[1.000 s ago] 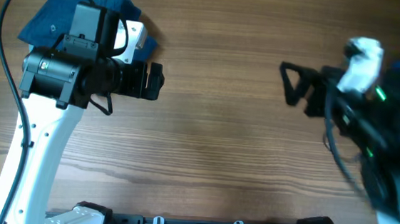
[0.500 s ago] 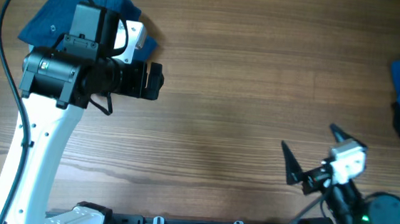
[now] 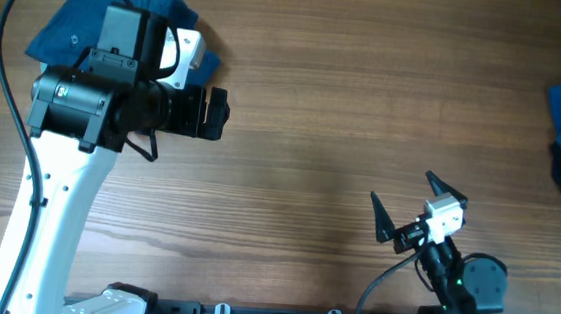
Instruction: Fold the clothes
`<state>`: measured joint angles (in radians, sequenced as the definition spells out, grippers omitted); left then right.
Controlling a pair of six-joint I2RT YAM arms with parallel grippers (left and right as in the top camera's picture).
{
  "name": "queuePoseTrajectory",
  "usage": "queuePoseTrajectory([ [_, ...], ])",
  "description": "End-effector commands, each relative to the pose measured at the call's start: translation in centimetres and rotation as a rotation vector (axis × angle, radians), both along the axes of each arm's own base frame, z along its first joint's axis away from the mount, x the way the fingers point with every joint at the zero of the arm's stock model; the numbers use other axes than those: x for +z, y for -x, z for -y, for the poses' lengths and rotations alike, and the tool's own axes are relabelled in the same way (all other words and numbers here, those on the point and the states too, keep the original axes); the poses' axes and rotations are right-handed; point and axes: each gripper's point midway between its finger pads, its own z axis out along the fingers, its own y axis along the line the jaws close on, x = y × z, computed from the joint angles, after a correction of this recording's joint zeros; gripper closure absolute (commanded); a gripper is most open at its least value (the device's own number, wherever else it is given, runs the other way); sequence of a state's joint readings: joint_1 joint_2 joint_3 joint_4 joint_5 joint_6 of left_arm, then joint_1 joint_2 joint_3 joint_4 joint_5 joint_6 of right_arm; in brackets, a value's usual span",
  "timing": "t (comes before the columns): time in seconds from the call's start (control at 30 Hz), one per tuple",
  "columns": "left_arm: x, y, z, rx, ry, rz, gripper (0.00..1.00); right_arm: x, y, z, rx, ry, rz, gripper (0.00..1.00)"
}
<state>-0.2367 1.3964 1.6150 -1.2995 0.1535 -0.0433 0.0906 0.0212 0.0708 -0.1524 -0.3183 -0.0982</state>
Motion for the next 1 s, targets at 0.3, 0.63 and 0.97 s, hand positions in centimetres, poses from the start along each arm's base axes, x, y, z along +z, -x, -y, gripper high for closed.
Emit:
queuePoseTrajectory([
  [0.3, 0.2, 0.0, 0.1, 0.008, 0.004, 0.005, 0.00, 0.6, 0.2, -0.2, 0.013, -0.022, 0.018, 0.01],
  [0.63, 0.6, 0.2, -0.2, 0.012, 0.001, 0.021, 0.00, 0.6, 0.2, -0.2, 0.013, -0.023, 0.017, 0.00],
  [0.97, 7.1, -1.5, 0.1, -0.009, 0.135, 0.719, 0.00, 0.6, 0.2, -0.2, 0.013, -0.023, 0.018, 0.01],
])
